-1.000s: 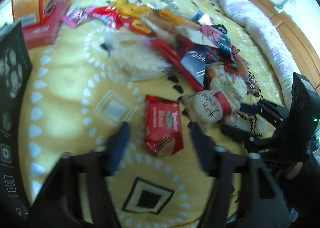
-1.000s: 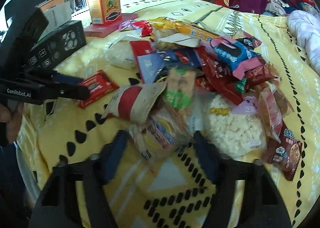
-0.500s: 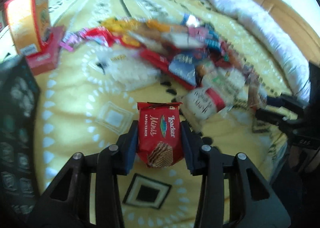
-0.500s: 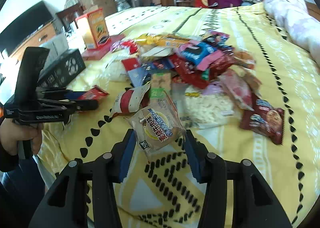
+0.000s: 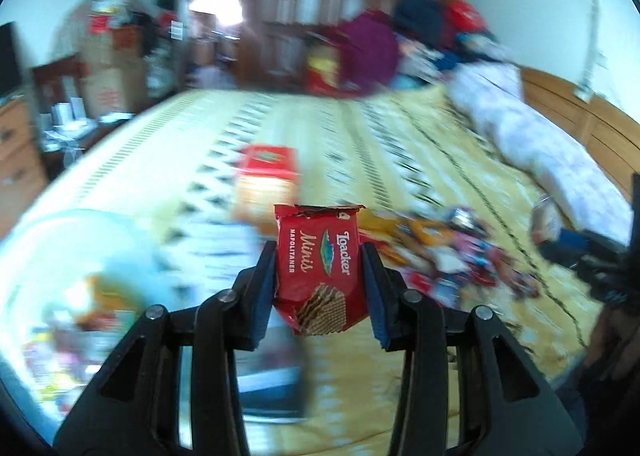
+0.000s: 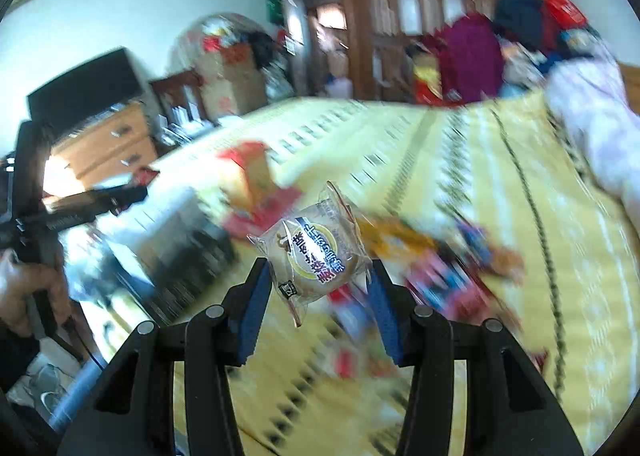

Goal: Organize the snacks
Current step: 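Carry both packs to the clear bowl and open both tools to drop them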

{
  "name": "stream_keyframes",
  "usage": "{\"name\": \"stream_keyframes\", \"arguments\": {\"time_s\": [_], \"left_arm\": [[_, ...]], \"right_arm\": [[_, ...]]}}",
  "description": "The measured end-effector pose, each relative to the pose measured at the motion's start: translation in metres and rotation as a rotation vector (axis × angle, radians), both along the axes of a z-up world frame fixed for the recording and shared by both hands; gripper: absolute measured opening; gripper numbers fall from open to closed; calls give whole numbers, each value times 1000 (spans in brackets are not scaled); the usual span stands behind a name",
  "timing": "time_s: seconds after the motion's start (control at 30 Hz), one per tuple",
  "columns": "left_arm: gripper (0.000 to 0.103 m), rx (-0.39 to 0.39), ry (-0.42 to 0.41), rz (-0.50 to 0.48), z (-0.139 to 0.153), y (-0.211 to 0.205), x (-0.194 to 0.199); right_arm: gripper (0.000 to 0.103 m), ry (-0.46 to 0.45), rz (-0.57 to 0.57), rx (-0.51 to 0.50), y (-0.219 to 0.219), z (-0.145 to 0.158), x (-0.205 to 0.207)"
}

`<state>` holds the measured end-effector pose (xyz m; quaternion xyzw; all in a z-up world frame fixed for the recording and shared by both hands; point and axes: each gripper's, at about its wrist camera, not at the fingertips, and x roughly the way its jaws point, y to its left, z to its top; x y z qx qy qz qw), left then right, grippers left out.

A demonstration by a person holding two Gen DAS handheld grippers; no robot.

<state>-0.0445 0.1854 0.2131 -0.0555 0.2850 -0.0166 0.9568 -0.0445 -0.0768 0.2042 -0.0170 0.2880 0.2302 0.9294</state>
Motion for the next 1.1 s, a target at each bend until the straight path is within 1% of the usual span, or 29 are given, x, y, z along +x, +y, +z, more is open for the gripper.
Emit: {"name": "stream_keyframes", "arguments": {"time_s": [0.13, 0.17, 0.23, 0.27, 0.33, 0.43, 0.6, 0.73, 0.9, 1.1], "left_arm": [[41, 25, -3, 158, 11, 54, -23], [41, 34, 4, 186, 11, 61, -28], [41, 76, 17, 257, 10, 85, -37], [41, 73, 23, 286, 6, 97, -41], [41, 34, 53, 325, -5, 112, -47], [41, 34, 90, 356, -20, 123, -54], [41, 12, 105, 393, -29, 138, -64], [41, -2, 107, 406, -33, 152, -69], [41, -15, 108, 405, -33, 164, -74], [42, -26, 127, 389, -34, 169, -77]], "right_arm": [[53, -23, 138, 51, 68, 32, 10], [53, -24, 177, 57, 88, 38, 13], [53, -16, 245, 65, 122, 46, 17], [53, -5, 293, 67, 147, 50, 19], [53, 7, 357, 62, 188, 49, 18], [53, 25, 436, 63, 238, 50, 11], [53, 64, 523, 45, 303, 42, 5], [53, 89, 564, 10, 336, 34, -1], [53, 113, 581, -32, 361, 22, 0], [54, 153, 571, -38, 370, 8, 6]]}}
